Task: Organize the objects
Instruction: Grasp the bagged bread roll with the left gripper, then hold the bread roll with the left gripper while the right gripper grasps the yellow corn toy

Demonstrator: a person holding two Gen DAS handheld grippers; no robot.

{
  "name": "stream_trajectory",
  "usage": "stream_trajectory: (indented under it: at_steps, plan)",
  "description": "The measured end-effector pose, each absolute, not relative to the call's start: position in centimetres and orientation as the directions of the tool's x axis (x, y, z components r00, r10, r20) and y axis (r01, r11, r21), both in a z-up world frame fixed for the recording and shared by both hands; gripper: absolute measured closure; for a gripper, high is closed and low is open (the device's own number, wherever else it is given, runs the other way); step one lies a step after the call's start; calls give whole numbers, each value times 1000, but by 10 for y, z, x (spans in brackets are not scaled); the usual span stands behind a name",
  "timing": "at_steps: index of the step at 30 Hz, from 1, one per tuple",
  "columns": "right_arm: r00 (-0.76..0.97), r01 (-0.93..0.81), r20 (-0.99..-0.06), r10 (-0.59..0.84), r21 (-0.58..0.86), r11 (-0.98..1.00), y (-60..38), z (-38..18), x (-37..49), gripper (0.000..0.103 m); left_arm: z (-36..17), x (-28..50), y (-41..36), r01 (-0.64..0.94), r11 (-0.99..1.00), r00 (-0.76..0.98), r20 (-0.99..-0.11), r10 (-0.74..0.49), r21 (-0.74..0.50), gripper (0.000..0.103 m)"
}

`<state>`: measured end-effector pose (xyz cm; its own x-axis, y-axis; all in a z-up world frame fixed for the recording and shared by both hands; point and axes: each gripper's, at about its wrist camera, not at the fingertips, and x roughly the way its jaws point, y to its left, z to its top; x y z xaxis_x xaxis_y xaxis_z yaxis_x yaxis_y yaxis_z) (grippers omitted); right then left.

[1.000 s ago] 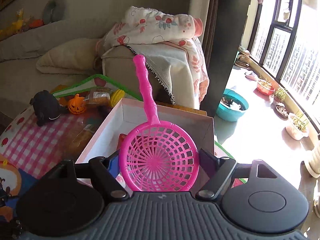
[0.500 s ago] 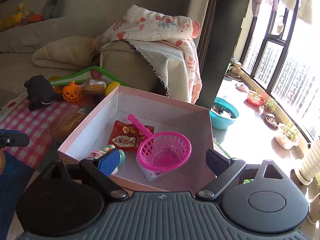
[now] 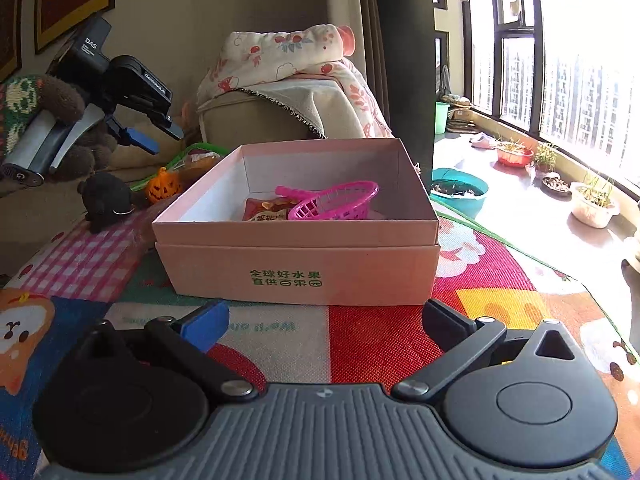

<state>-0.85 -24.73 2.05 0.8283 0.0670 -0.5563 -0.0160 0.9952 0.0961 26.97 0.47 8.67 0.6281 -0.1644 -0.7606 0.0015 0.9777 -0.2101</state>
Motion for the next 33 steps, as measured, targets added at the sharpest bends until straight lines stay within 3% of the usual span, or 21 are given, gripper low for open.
stream_trajectory:
  at_steps: [2, 6, 10, 13, 15, 16, 17, 20, 24, 29, 33]
  plan:
    - [826, -5, -560, 67, 112, 994, -251, 20, -9, 0, 72, 292, -1, -27, 981, 574, -806, -140, -190, 61]
    - [809, -17, -580, 98, 144, 989, -254, 18, -7, 0, 59, 316, -2, -102, 944, 550, -809, -208, -313, 57]
    - [801, -33, -586, 128, 170, 985, -256, 16, -5, 0, 49, 331, -16, -96, 954, 525, -829, -194, -284, 35]
    - [801, -29, -584, 132, 182, 983, -257, 15, -6, 0, 36, 335, -20, -106, 948, 494, -843, -213, -301, 31]
    - [804, -21, -581, 126, 183, 983, -258, 15, -7, 0, 35, 332, -22, -90, 954, 523, -829, -200, -287, 38]
    - [805, -17, -581, 122, 182, 983, -258, 16, -7, 0, 35, 329, -21, -74, 950, 534, -817, -219, -304, 50]
    - [806, -12, -581, 116, 181, 984, -258, 15, -7, 0, 36, 326, -20, -72, 944, 535, -812, -235, -321, 54]
    - [805, -4, -583, 111, 181, 983, -259, 15, -7, 0, 41, 312, -13, -55, 944, 530, -811, -249, -326, 60]
    - [797, 5, -596, 101, 174, 985, -258, 15, -4, 0, 58, 273, 2, 43, 948, 572, -770, -282, -315, 63]
    - [780, 19, -621, 84, 157, 987, -256, 13, 0, 0, 81, 193, 37, 155, 867, 596, -655, -465, -474, 64]
    - [772, 7, -633, 56, 96, 995, -247, 17, 2, 0, 70, 130, 61, 232, 807, 551, -610, -569, -544, 64]
